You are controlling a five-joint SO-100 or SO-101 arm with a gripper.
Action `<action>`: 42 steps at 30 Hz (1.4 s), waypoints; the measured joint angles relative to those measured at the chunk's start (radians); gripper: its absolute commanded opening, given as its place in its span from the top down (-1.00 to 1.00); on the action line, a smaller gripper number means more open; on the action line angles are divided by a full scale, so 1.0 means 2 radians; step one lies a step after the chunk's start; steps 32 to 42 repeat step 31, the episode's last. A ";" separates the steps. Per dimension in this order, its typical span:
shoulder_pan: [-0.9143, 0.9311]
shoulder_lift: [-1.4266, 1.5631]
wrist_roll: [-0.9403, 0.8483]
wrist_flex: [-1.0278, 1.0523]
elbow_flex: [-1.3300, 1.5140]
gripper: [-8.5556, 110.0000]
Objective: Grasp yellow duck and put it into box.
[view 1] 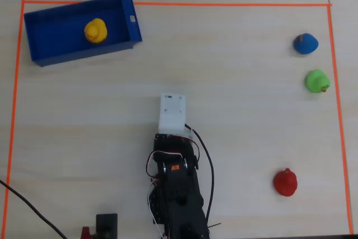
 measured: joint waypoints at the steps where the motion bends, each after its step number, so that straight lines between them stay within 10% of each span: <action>1: 0.000 0.001 0.004 0.000 0.000 0.85; 42: 0.007 0.001 0.008 0.000 0.000 0.84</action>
